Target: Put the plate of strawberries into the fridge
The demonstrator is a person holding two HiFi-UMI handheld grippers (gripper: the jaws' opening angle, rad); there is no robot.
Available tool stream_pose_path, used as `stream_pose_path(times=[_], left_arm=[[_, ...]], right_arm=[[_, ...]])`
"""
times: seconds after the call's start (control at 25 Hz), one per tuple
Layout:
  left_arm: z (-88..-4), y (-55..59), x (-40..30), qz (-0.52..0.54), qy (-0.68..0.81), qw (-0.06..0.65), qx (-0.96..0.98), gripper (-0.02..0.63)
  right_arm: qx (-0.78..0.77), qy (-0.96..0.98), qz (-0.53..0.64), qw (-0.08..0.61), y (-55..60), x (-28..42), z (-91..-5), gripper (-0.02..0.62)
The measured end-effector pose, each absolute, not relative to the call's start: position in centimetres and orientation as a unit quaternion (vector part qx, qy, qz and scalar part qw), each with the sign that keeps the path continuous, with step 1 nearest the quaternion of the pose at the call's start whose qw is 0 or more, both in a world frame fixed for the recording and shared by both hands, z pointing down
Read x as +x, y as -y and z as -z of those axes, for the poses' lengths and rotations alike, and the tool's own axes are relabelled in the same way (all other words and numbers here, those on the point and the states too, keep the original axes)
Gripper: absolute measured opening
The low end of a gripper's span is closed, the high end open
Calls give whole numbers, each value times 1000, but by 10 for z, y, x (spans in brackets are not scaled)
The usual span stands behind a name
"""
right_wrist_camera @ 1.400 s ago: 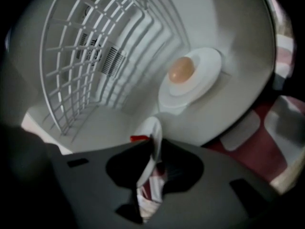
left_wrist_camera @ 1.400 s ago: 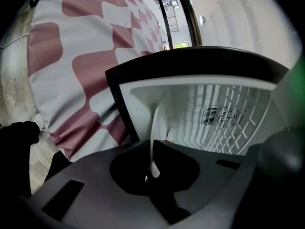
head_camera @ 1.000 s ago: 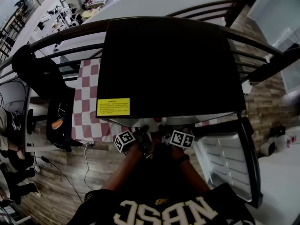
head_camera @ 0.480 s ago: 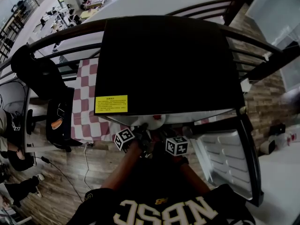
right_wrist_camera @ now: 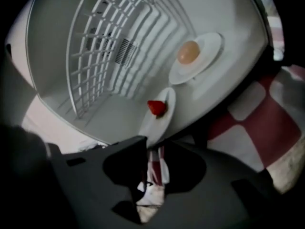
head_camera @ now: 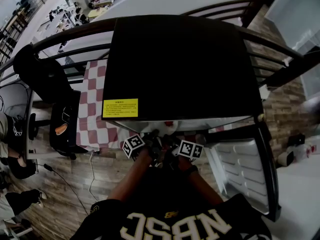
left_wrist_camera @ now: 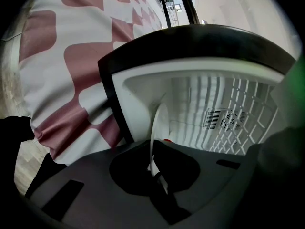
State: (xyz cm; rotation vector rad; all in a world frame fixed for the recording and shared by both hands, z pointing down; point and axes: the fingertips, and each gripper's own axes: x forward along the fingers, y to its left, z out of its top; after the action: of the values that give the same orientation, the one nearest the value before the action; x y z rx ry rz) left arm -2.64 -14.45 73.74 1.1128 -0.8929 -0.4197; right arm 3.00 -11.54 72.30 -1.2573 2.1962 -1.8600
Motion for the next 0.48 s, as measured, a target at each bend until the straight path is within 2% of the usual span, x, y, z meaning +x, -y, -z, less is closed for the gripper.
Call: stream_pose_path(times=[0.12, 0.48], left_arm=[[-739, 145, -26, 191, 409, 736, 504, 29], [-739, 148, -27, 186, 408, 739, 502, 31]], right_arm=[[-394, -681, 616, 26, 117, 27, -723, 87], [-390, -640, 656, 88, 121, 24, -723, 58]])
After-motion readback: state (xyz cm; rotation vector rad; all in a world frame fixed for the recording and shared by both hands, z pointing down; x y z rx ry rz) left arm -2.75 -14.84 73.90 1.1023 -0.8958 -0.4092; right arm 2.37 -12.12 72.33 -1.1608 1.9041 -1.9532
